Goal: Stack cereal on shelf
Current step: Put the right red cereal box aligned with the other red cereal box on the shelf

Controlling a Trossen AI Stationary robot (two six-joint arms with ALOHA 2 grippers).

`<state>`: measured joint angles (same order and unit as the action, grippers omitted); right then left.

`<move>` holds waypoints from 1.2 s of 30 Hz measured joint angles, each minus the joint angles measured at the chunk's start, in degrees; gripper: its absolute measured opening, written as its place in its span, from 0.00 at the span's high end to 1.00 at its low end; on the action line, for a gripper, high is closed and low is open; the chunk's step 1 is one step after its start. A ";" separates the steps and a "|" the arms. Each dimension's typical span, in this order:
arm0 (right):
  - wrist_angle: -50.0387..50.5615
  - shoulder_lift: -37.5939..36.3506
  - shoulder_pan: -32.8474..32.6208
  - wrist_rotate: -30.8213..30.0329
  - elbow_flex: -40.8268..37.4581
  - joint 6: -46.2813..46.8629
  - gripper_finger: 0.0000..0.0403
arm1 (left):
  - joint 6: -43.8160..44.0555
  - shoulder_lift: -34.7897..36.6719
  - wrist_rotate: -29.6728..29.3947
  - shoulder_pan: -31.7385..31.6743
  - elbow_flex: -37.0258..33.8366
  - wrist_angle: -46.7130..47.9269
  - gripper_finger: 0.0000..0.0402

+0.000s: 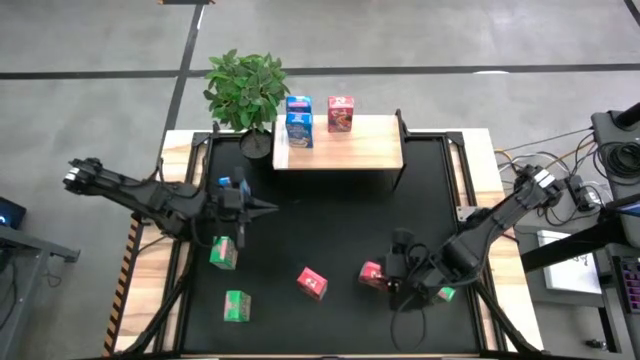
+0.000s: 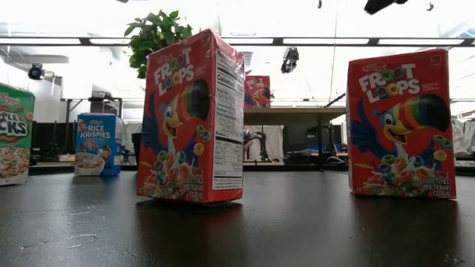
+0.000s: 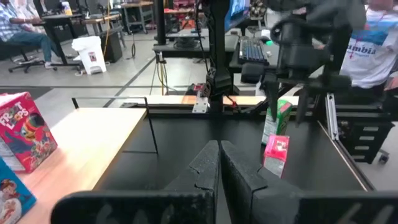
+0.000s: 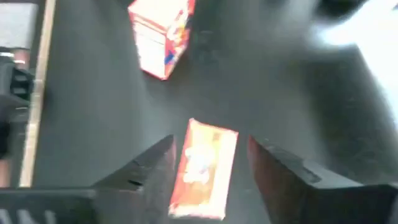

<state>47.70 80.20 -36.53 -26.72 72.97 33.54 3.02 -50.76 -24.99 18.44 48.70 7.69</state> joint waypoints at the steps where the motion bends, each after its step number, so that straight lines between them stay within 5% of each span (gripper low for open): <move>1: -0.08 0.63 -0.09 -1.09 -0.02 -0.35 0.48 | -0.01 -0.17 0.00 0.01 -0.16 0.03 1.00; 11: 0.48 1.75 -3.06 2.90 0.00 8.10 0.38 | 0.43 -3.24 0.06 0.30 -0.45 -1.37 1.00; 19: 1.28 1.75 -10.04 -9.07 -1.75 11.94 0.40 | 0.13 -7.53 0.09 0.92 -0.45 -5.82 1.00; 36: 0.68 7.15 -7.61 -12.01 -8.65 20.02 0.39 | 1.36 -9.42 0.09 1.44 -0.49 -8.16 1.00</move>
<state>48.38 87.35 -44.14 -38.73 64.32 53.56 4.38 -60.18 -24.91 19.88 48.21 -0.47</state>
